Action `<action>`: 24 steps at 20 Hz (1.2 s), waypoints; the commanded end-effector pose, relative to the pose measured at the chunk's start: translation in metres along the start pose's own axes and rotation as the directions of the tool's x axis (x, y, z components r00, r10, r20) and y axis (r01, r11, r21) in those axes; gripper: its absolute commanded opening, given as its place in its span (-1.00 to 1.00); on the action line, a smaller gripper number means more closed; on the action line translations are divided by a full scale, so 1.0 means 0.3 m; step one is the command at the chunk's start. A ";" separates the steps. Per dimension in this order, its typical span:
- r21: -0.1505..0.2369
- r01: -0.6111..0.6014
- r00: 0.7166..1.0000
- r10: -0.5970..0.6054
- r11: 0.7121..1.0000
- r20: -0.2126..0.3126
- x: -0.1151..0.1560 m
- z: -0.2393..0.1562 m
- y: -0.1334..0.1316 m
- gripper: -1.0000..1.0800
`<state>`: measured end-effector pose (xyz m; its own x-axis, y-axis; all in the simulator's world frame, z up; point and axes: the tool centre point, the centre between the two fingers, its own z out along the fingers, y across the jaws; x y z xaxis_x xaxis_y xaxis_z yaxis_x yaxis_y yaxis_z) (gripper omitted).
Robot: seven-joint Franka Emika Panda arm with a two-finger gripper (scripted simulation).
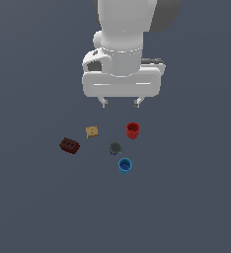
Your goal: Pick up a designated object from a clutter of objects.
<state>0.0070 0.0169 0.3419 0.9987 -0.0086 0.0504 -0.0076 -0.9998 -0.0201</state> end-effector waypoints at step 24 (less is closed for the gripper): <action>0.010 -0.082 0.996 0.083 0.997 -0.022 0.077 0.066 0.002 0.92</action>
<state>0.0281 0.0158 0.3295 0.9947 -0.0718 0.0734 -0.0695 -0.9970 -0.0331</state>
